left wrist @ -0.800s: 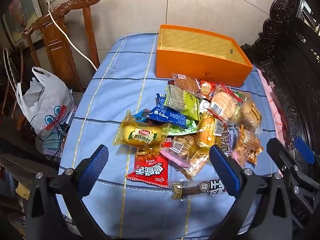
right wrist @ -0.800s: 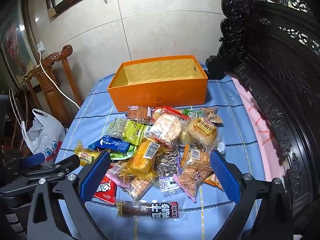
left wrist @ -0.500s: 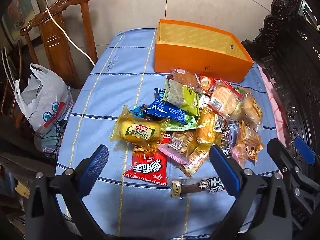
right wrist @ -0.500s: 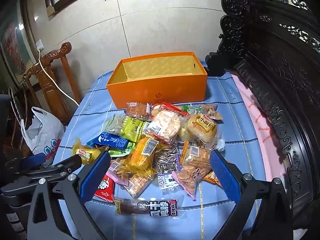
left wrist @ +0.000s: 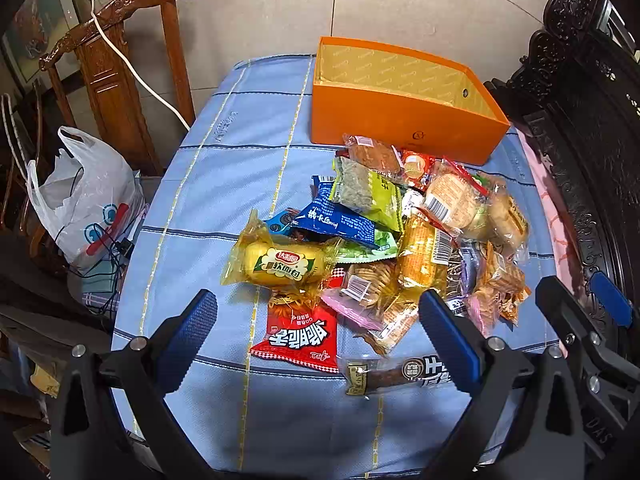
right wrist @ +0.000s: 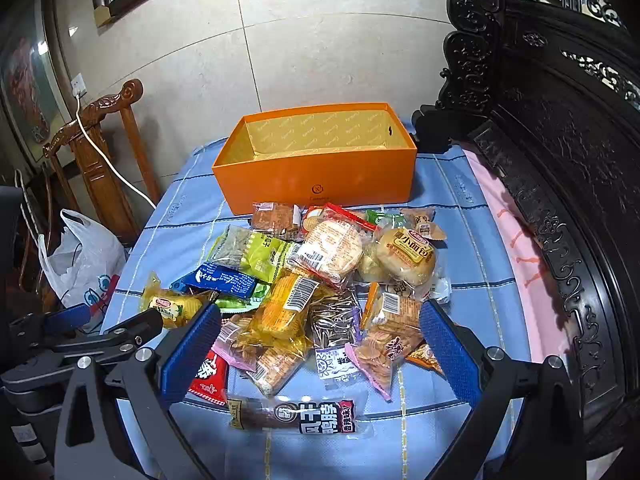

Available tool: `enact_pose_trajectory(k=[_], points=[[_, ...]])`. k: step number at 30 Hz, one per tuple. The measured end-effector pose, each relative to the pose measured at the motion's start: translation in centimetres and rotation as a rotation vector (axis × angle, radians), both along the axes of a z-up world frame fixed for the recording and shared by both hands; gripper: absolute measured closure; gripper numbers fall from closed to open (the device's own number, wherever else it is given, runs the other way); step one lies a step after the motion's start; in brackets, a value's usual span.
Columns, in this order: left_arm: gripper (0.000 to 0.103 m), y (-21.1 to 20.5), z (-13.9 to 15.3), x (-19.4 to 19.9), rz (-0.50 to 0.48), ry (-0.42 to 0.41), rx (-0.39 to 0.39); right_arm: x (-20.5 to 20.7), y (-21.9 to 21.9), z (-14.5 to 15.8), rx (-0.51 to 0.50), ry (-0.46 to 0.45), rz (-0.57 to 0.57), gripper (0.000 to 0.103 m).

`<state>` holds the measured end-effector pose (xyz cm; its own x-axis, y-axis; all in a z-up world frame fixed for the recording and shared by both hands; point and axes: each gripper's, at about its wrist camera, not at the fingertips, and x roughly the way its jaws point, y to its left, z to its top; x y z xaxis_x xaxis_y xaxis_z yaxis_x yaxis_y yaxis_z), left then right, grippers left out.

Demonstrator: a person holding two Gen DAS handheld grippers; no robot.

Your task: Organize snacks

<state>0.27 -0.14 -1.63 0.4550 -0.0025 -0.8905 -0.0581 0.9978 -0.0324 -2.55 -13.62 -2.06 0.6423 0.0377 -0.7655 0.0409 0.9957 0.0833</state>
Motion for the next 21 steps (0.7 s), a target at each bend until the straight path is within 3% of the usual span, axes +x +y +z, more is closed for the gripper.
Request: enact_pose_trajectory(k=[21], points=[[0.004, 0.98, 0.18, -0.05, -0.007, 0.000, 0.008, 0.00, 0.84, 0.30, -0.024, 0.003, -0.002, 0.003]])
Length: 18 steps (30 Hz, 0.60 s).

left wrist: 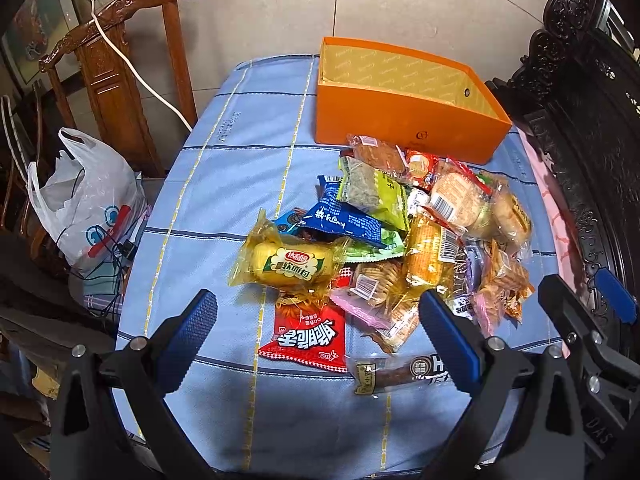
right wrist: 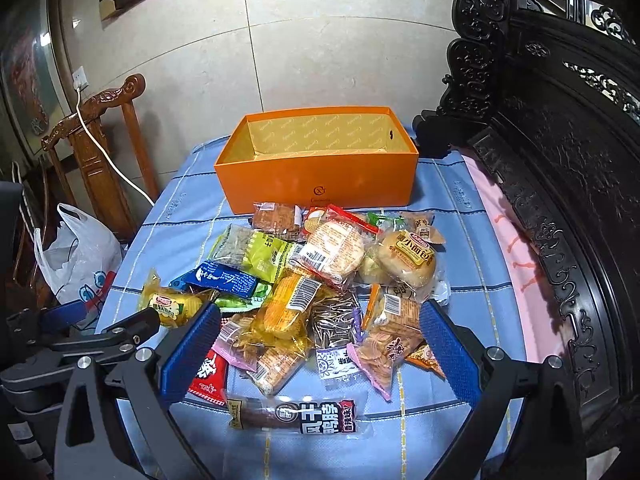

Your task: Organize snacks

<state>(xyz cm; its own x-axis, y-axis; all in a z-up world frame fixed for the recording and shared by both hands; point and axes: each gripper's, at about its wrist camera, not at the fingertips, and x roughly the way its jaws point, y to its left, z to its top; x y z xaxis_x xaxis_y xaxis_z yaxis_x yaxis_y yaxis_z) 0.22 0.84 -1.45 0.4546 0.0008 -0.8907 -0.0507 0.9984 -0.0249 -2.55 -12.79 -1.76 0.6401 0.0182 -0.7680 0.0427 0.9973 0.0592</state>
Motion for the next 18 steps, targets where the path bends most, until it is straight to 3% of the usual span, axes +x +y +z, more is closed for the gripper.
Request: enact_pose_trajectory(k=[18], points=[[0.004, 0.07, -0.48, -0.06, 0.003, 0.010, 0.003, 0.18, 0.12, -0.34, 0.000, 0.011, 0.007, 0.003]])
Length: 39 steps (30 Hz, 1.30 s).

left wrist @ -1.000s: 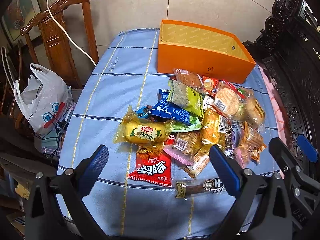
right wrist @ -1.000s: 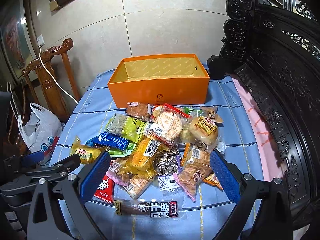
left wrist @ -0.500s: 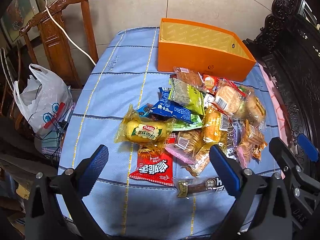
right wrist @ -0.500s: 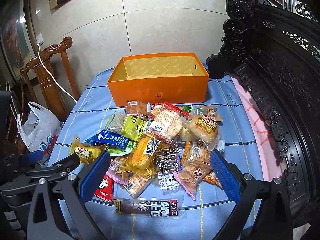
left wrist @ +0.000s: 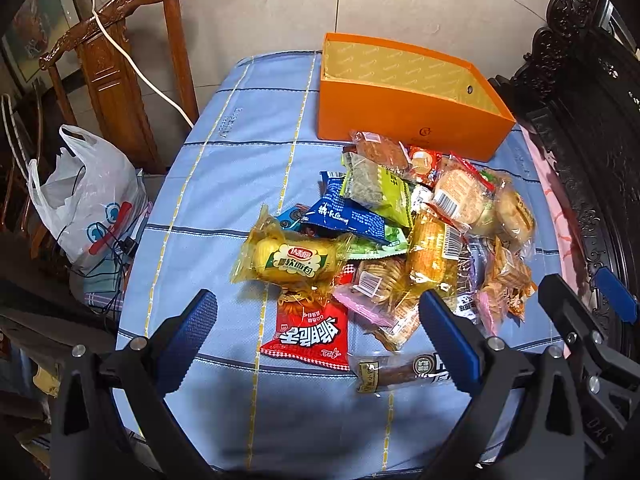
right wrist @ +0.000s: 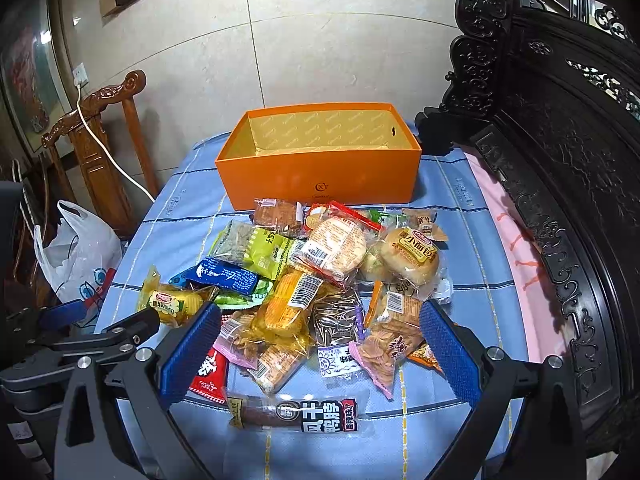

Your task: Organize snacks

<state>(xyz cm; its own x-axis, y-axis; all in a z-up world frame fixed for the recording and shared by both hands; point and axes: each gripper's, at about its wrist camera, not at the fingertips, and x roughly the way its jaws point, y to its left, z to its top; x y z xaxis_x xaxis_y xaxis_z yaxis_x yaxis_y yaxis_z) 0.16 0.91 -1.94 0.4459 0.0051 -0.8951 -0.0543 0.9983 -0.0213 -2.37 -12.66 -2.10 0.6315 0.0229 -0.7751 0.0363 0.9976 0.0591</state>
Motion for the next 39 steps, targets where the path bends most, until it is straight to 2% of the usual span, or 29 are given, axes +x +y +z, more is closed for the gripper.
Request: enact_pose_trajectory(k=[33, 39], points=[[0.004, 0.1, -0.4, 0.5, -0.003, 0.012, 0.002, 0.6, 0.0, -0.9, 0.006, 0.017, 0.011, 0.003], [0.004, 1.2, -1.0, 1.1, -0.013, -0.003, -0.088, 0.8, -1.2, -1.5, 0.016, 0.022, 0.001, 0.003]])
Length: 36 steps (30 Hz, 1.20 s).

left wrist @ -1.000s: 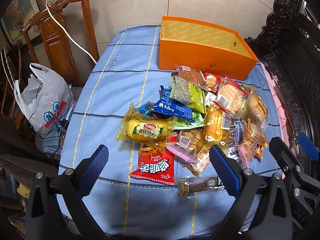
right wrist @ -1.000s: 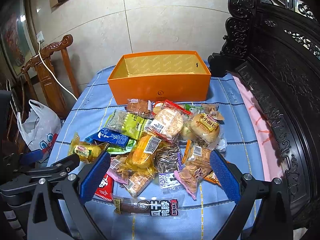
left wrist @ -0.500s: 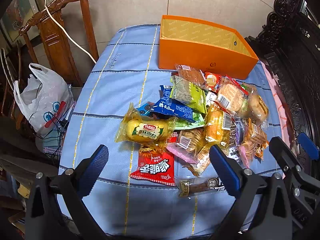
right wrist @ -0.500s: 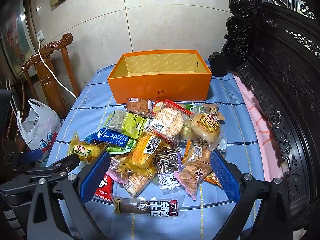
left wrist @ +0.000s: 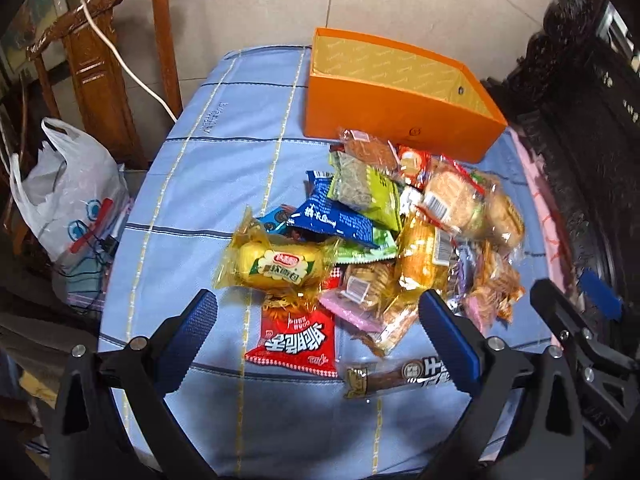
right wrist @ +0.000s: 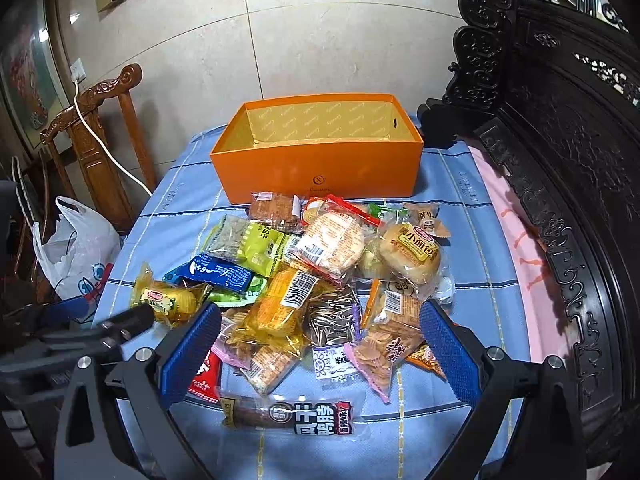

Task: Organize snacks
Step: 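Grasp the yellow cake bag with left tool while right tool grasps a biscuit bag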

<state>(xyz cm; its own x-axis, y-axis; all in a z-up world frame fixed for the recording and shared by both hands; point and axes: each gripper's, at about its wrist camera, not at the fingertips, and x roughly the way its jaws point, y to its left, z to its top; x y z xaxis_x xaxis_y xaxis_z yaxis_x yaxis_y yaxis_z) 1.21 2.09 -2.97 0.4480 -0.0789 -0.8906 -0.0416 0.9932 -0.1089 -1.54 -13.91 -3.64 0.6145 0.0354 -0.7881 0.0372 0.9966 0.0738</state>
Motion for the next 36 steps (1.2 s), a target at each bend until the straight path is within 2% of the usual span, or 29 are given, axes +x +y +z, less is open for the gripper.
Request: enact_pose_trajectory(k=[2, 7, 12, 16, 18, 23, 27, 28, 29, 30, 33, 36], points=[[0.004, 0.4, -0.4, 0.3, -0.002, -0.009, 0.002, -0.1, -0.7, -0.5, 0.006, -0.001, -0.005, 0.003], [0.004, 0.6, -1.5, 1.0, -0.062, -0.040, 0.080, -0.2, -2.0, -2.3, -0.032, 0.002, -0.006, 0.003], [0.004, 1.3, -5.0, 2.0, -0.112, 0.059, 0.026, 0.7, -4.1, -5.4, -0.028, 0.082, -0.032, 0.003], [0.004, 1.9, -6.9, 2.6, -0.117, 0.097, -0.012, 0.8, -6.3, -6.9, 0.063, 0.118, -0.057, 0.003], [0.004, 1.9, -7.7, 3.3, -0.102, 0.125, 0.007, 0.9, -7.2, -7.2, 0.086, 0.142, -0.089, 0.003], [0.004, 2.2, -9.4, 5.6, -0.072, 0.137, 0.029, 1.2, -8.8, -7.7, 0.154, 0.185, -0.134, 0.003], [0.004, 2.4, -10.6, 6.9, -0.068, 0.131, 0.020, 1.5, -9.2, -7.9, 0.130, 0.214, -0.114, 0.003], [0.006, 2.3, -10.9, 6.9, -0.072, 0.129, 0.032, 1.7, -9.2, -8.0, 0.121, 0.231, -0.104, 0.003], [0.024, 2.2, -10.9, 6.9, -0.078, 0.127, 0.011, 1.7, -9.4, -8.1, 0.114, 0.241, -0.101, 0.003], [0.036, 2.2, -10.8, 6.8, -0.085, 0.134, -0.015, 1.8, -9.7, -8.1, 0.105, 0.247, -0.099, 0.003], [0.048, 1.8, -9.9, 6.1, -0.124, 0.132, -0.037, 2.1, -10.7, -8.3, 0.086, 0.253, -0.102, 0.003], [0.049, 1.9, -8.9, 5.1, -0.147, 0.128, -0.087, 3.0, -11.3, -9.4, 0.095, 0.282, -0.083, 0.003]])
